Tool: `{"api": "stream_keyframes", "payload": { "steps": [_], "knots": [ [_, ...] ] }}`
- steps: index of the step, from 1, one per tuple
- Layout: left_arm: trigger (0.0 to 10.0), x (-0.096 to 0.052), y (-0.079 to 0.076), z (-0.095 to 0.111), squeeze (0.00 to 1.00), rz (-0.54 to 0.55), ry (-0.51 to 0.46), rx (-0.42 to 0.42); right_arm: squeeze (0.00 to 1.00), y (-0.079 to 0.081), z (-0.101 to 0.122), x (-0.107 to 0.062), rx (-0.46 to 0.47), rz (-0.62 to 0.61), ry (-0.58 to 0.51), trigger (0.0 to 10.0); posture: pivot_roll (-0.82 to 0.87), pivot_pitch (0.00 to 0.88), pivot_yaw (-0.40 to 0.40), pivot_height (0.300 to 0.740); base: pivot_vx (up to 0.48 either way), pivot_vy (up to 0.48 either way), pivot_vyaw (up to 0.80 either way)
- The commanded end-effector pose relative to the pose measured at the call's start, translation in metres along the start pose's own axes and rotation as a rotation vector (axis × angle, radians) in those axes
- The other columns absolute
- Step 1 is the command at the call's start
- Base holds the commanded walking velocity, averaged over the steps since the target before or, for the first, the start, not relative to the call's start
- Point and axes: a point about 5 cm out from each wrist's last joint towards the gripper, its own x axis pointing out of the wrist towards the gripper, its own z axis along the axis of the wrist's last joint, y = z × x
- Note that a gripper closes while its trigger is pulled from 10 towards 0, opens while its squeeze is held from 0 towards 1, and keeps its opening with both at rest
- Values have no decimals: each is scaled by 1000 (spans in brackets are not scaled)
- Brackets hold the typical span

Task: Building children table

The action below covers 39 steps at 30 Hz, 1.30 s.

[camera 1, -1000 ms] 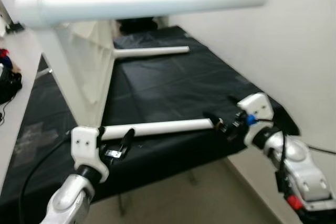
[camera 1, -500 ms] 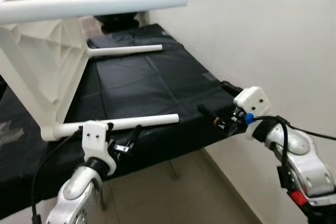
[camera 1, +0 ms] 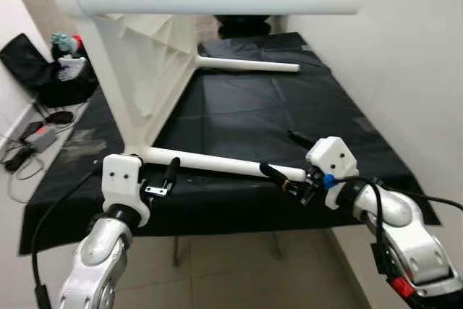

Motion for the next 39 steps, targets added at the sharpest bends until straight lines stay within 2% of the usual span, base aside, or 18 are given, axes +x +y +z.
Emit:
{"api": "stream_keyframes", "payload": {
  "steps": [1, 3, 4, 6, 9, 11, 12, 13, 18, 20, 21, 23, 25, 26, 27, 29, 33, 39],
  "knots": [
    [10000, 0, 3, -1, 0, 4, 1, 13, 0, 0, 1, 1, 17, -3, -5, 10000, -91, 81, 17, 740, 0, 0, 0],
    [10000, 2, 1, -3, 0, -11, 9, 10, 0, 2, 6, 2, 30, 12, -26, 10000, -90, 82, 19, 740, 0, 0, 0],
    [10000, 1, -2, -9, 0, -34, 35, -1, 0, 2, 21, 1, 80, 59, -94, 10000, -97, 82, 23, 740, 0, 0, 0],
    [10000, 0, -5, -13, 0, -50, 54, -10, 0, 2, 32, -1, 111, 99, -143, 10000, -97, 82, 23, 740, 0, 0, 0],
    [10000, -2, -16, -20, 0, -105, 80, -19, 0, -4, 67, -14, 64, 218, -248, 10000, -109, 84, 31, 740, 0, 0, 0],
    [10000, -2, -16, -20, 0, -105, 80, -19, 0, -4, 67, -14, 64, 218, -248, 10000, -109, 84, 31, 740, 0, 0, 0],
    [10000, 0, -22, -18, 0, -142, 69, -22, 0, -16, 85, -21, -67, 182, -254, 10000, -121, 84, 37, 740, 0, 0, 0],
    [10000, 1, -24, -17, 0, -152, 63, -22, 0, -21, 91, -23, -122, 161, -250, 10000, -121, 84, 37, 740, 0, 0, 0],
    [10000, 8, -25, -12, 0, -160, 48, -29, 0, -24, 111, -24, -245, 82, -283, 10000, -134, 87, 53, 740, 0, 0, 0],
    [10000, 13, -25, -9, 0, -163, 34, -30, 0, -31, 118, -19, -479, -24, -229, 10000, -139, 86, 60, 740, 0, 0, 0],
    [10000, 13, -25, -9, 0, -163, 34, -30, 0, -31, 118, -19, -479, -24, -229, 10000, -139, 86, 60, 740, 0, 0, 0],
    [10000, 16, -26, -6, 0, -168, 21, -29, 0, -39, 128, -19, -596, -110, -230, 10000, -139, 83, 61, 740, 0, 0, 0],
    [10000, 16, -26, -6, 0, -168, 21, -29, 0, -39, 128, -19, -596, -110, -230, 10000, -139, 83, 61, 740, 0, 0, 0],
    [10000, 17, -26, -4, 0, -168, 14, -29, 0, -46, 135, -21, -669, -167, -224, 10000, -137, 83, 58, 740, 0, 0, 0],
    [10000, 17, -26, -4, 0, -168, 14, -29, 0, -46, 135, -21, -669, -167, -224, 10000, -137, 83, 58, 740, 0, 0, 0],
    [10000, 20, -22, -1, 0, -146, -1, -51, 0, -67, 153, -32, -821, -332, -212, 10000, -142, 77, 59, 740, 0, 0, 0],
    [10000, 24, -20, 0, 0, -118, -7, -103, 0, -79, 159, -38, -911, -422, -178, 10000, -149, 75, 56, 740, 0, 0, 0],
    [10000, 30, -16, 5, 0, -79, -26, -178, 0, -82, 157, -33, -935, -448, -154, 10000, -151, 68, 48, 740, 0, 0, 0]
  ]
}}
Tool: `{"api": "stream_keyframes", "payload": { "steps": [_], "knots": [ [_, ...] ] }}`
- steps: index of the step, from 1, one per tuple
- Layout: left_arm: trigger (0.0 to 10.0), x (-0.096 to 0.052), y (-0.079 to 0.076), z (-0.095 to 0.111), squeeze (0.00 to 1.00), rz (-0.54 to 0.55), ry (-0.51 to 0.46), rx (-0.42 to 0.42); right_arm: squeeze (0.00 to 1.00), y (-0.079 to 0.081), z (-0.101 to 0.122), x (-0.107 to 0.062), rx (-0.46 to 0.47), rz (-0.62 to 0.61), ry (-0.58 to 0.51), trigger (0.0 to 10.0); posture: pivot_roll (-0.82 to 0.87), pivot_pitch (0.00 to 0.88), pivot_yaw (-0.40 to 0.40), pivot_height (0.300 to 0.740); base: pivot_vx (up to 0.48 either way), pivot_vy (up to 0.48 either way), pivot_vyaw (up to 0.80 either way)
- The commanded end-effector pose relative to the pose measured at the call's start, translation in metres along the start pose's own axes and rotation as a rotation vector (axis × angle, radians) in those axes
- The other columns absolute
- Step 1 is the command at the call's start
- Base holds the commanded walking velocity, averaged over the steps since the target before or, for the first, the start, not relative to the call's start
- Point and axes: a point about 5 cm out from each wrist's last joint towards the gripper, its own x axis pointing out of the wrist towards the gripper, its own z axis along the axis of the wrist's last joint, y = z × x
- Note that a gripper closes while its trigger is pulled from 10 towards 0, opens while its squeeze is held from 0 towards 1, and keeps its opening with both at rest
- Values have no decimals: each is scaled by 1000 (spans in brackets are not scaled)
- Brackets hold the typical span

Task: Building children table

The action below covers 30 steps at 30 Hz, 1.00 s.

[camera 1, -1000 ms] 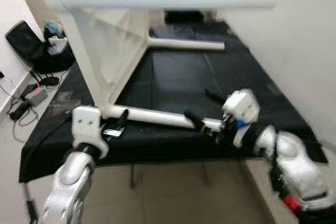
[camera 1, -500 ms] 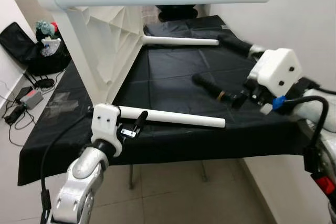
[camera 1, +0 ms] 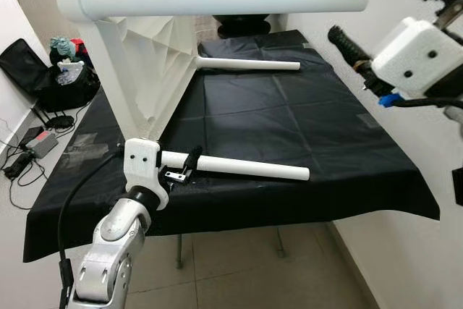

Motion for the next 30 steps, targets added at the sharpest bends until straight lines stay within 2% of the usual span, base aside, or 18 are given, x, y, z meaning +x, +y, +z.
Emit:
{"api": "stream_keyframes", "payload": {
  "steps": [1, 2, 5, 7, 9, 10, 11, 12, 13, 15, 16, 19, 21, 23, 24, 26, 29, 30],
  "knots": [
    [10000, 0, 6, -3, 0, 31, 19, -18, 0, 2, 4, 3, -24, -1, -21, 10000, -151, 68, 48, 740, 0, 0, 0],
    [10000, 3, 9, 0, 0, 45, 6, -40, 0, 6, 4, 7, -34, 4, -24, 10000, -150, 66, 45, 740, 0, 0, 0],
    [10000, 5, 13, 5, 0, 64, -10, -61, 0, 35, 12, 17, 75, 78, -78, 10000, -145, 65, 38, 740, 0, 0, 0],
    [10000, 4, 13, 5, 0, 65, -9, -51, 0, 58, 10, 14, 288, 105, -70, 10000, -138, 69, 33, 740, 0, 0, 0],
    [10000, 1, 14, 3, 0, 62, 3, -35, 0, 82, 4, 8, 454, 130, -27, 10000, -129, 70, 26, 740, 0, 0, 0],
    [10000, 1, 14, 3, 0, 62, 3, -35, 0, 82, 4, 8, 454, 130, -27, 10000, -129, 70, 26, 740, 0, 0, 0],
    [10000, -4, 13, -2, 0, 50, 27, -2, 0, 101, -12, -4, 586, 109, 67, 10000, -119, 75, 20, 740, 0, 0, 0],
    [10000, -7, 12, -5, 0, 43, 38, 14, 0, 110, -22, -11, 653, 82, 120, 10000, -119, 75, 20, 740, 0, 0, 0],
    [10000, -7, 12, -5, 0, 43, 38, 14, 0, 110, -22, -11, 653, 82, 120, 10000, -119, 75, 20, 740, 0, 0, 0],
    [10000, -14, 11, -10, 0, 30, 63, 38, 0, 124, -46, -28, 780, -9, 275, 10000, -113, 78, 19, 740, 0, 0, 0],
    [10000, -18, 10, -13, 0, 22, 77, 49, 0, 138, -56, -39, 848, -27, 363, 10000, -112, 77, 16, 740, 0, 0, 0],
    [10000, -21, 9, -15, 0, 16, 87, 55, 0, 148, -61, -46, 894, -37, 422, 10000, -112, 77, 16, 740, 0, 0, 0],
    [10000, -25, 7, -19, 0, 2, 103, 56, 0, 176, -58, -59, 967, 47, 490, 10000, -110, 76, 12, 740, 0, 0, 0],
    [10000, -28, 3, -22, 0, -29, 108, 75, 0, 201, -43, -68, 1070, 125, 505, 10000, -97, 71, 10, 740, 0, 0, 0],
    [10000, -28, 3, -22, 0, -29, 108, 75, 0, 201, -43, -68, 1070, 125, 505, 10000, -97, 71, 10, 740, 0, 0, 0],
    [10000, -32, 1, -24, 0, -53, 106, 109, 0, 217, -30, -72, 1122, 162, 512, 10000, -94, 69, 10, 740, 0, 0, 0],
    [10000, -35, 1, -26, 0, -63, 110, 123, 0, 224, -25, -74, 1144, 173, 517, 10000, -90, 66, 11, 740, 0, 0, 0],
    [10000, -41, 2, -31, 0, -73, 117, 141, 0, 234, -22, -76, 1176, 178, 544, 10000, -85, 62, 10, 740, 337, 0, 0]
  ]
}}
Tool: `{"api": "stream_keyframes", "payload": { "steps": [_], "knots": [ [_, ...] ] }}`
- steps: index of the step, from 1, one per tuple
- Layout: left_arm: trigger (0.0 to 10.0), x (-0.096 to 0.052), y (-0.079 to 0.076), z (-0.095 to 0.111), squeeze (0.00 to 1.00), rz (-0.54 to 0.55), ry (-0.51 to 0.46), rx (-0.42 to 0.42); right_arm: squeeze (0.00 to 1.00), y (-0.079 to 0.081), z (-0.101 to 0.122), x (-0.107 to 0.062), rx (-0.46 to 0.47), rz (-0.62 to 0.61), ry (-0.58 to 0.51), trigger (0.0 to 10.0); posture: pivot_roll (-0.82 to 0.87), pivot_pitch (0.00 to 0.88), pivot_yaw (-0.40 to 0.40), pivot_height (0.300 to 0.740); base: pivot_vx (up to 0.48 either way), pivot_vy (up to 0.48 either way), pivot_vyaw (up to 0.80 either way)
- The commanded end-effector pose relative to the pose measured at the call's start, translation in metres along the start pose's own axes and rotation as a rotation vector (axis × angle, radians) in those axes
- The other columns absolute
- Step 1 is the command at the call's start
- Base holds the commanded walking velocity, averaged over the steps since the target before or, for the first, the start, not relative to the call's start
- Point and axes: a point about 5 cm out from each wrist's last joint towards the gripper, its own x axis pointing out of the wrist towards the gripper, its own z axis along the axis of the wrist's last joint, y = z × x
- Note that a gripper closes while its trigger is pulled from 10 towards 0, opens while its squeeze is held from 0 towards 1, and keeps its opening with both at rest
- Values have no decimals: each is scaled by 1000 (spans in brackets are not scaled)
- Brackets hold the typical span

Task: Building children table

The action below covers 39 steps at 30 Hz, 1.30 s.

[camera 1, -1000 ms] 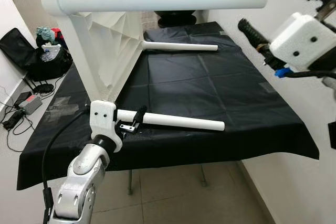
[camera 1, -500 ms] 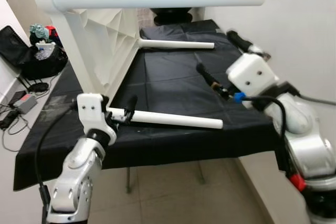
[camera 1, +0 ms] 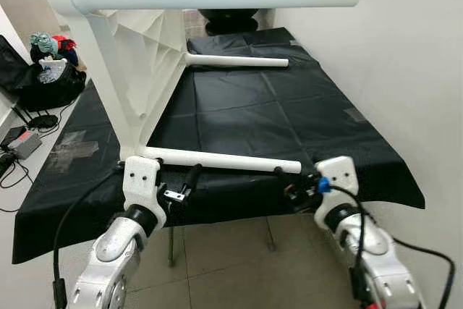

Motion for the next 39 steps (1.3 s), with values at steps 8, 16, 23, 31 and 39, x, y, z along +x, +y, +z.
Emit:
{"api": "stream_keyframes", "payload": {
  "steps": [8, 16, 23, 31, 39],
  "knots": [
    [10000, -8, 4, -2, 0, -7, -3, 28, 0, 4, -7, 4, 109, 21, 4, 10000, -77, 51, 14, 740, 397, 0, -465],
    [10000, -1, 2, 7, 0, -19, -44, 27, 0, 5, -5, 2, 123, 51, -23, 10000, -80, 45, 22, 740, 405, 0, -45],
    [10000, -1, -1, 7, 0, -24, -48, 21, 0, 6, -2, 1, 167, 119, -49, 10000, -82, 45, 24, 740, 355, 0, 454],
    [10000, -3, 3, 0, 0, 16, 13, 22, 0, -15, 5, -4, 164, 77, -83, 10000, -85, 57, 28, 740, 118, 170, 0],
    [10000, -3, -6, -4, 0, -32, 32, 2, 0, -56, 17, -16, 126, -35, -124, 10000, -98, 63, 33, 740, 0, 476, 0]
  ]
}}
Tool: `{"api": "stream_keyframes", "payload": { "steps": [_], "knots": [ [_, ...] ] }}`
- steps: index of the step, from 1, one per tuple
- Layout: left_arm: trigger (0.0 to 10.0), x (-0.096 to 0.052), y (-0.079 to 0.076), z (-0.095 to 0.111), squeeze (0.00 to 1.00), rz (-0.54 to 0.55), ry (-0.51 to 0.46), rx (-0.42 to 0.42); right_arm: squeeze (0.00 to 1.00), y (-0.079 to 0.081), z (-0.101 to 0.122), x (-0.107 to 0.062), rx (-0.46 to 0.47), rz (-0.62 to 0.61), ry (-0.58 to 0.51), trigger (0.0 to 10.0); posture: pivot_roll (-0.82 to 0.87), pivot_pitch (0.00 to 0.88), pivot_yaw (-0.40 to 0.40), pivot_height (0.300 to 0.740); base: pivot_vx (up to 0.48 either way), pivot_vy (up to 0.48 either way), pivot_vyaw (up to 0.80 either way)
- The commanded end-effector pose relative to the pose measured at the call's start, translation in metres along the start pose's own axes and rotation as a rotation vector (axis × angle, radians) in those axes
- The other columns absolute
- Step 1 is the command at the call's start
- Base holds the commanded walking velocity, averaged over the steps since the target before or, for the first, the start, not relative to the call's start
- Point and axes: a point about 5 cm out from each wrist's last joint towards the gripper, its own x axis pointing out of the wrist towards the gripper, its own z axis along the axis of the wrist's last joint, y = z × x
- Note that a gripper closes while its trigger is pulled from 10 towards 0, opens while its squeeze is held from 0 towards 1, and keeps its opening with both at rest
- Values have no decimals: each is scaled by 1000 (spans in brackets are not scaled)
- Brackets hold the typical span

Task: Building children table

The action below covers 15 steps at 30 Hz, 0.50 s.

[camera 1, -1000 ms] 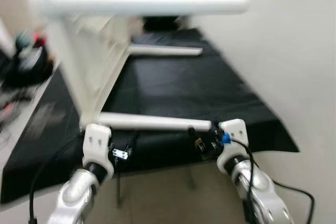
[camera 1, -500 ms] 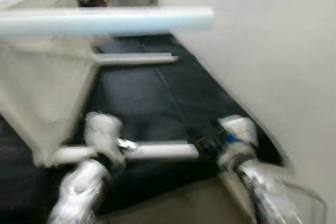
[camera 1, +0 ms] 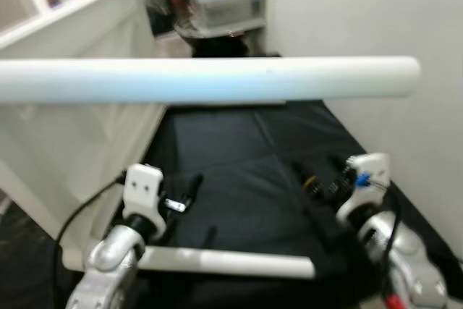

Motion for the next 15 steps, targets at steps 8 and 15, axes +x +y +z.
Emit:
{"api": "stream_keyframes", "payload": {
  "steps": [8, 15],
  "knots": [
    [10000, -2, -9, -2, 0, -75, 13, 27, 0, -1, 4, 1, -7, -5, -19, 10000, -97, 64, 34, 740, 0, 0, 0],
    [10000, 0, -16, 2, 0, -110, 9, 21, 0, -15, 15, 5, -55, -86, -32, 10000, -95, 64, 27, 740, 0, 0, 0]
  ]
}}
